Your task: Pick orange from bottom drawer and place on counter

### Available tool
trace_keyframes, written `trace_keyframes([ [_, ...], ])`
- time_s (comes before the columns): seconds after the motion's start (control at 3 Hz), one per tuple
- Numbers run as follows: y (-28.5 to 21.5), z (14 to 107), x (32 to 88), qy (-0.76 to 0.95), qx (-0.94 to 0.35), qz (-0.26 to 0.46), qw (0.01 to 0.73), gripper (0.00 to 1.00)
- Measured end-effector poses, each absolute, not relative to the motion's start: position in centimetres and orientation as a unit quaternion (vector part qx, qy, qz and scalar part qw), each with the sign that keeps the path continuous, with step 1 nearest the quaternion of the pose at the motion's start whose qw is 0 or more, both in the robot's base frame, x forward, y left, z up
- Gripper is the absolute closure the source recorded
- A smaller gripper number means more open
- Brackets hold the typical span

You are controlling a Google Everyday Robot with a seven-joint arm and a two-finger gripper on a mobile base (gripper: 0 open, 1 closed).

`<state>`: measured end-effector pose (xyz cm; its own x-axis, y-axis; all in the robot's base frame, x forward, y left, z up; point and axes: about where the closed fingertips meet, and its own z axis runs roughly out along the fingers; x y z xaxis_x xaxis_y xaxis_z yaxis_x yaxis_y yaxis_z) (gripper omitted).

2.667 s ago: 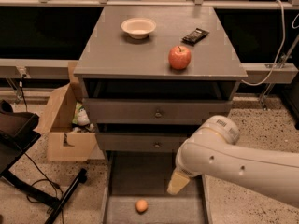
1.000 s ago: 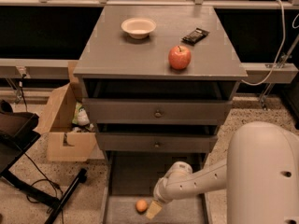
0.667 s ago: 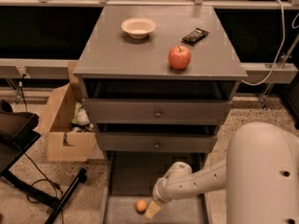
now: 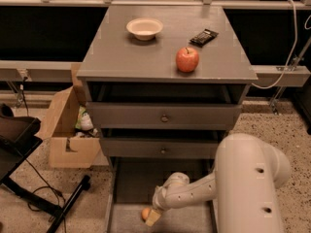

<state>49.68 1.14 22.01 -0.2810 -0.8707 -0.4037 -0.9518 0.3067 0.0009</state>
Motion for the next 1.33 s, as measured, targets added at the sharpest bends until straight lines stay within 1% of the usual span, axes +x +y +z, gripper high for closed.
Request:
trace_keyframes([
  [0.67, 2.0, 14.7, 51.1, 0.774, -0.599, 0.124, 0.166, 0.0],
  [1.0, 3.0, 12.7, 50.0, 0.77, -0.602, 0.141, 0.159, 0.0],
  [1.33, 4.7, 11.6, 48.0, 0.761, -0.607, 0.165, 0.157, 0.18],
])
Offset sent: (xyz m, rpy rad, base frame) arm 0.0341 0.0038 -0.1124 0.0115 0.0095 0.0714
